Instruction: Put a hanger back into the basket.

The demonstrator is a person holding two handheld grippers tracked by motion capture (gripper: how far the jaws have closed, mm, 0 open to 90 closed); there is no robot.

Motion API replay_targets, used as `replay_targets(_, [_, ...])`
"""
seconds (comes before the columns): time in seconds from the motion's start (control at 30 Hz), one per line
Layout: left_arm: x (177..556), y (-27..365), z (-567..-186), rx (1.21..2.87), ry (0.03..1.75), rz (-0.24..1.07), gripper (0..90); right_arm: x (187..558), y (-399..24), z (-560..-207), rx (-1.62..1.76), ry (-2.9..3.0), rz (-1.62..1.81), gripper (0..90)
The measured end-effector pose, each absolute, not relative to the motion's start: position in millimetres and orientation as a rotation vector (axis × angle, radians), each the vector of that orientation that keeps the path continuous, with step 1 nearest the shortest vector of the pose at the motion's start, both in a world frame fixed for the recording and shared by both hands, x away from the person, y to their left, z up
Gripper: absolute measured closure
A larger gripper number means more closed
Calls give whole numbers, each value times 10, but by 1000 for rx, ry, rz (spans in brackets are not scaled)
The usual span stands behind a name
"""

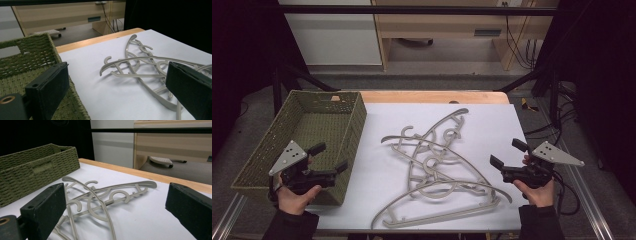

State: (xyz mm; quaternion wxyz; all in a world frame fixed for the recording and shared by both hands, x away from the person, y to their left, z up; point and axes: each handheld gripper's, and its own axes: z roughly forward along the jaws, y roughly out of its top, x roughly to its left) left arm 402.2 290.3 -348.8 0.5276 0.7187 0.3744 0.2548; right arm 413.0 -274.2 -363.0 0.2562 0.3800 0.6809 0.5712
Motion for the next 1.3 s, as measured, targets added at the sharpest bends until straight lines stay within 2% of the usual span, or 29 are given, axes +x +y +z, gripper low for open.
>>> replay_targets(0.7, [4005, 2514, -3529, 1857, 810, 564, 56, 4131, -2689, -3619, 1028, 1877, 1528, 29])
replay_targets(1.3, [4001, 1955, -3748, 2110, 712, 441, 91, 4139, -2654, -3625, 1032, 1902, 1516, 28])
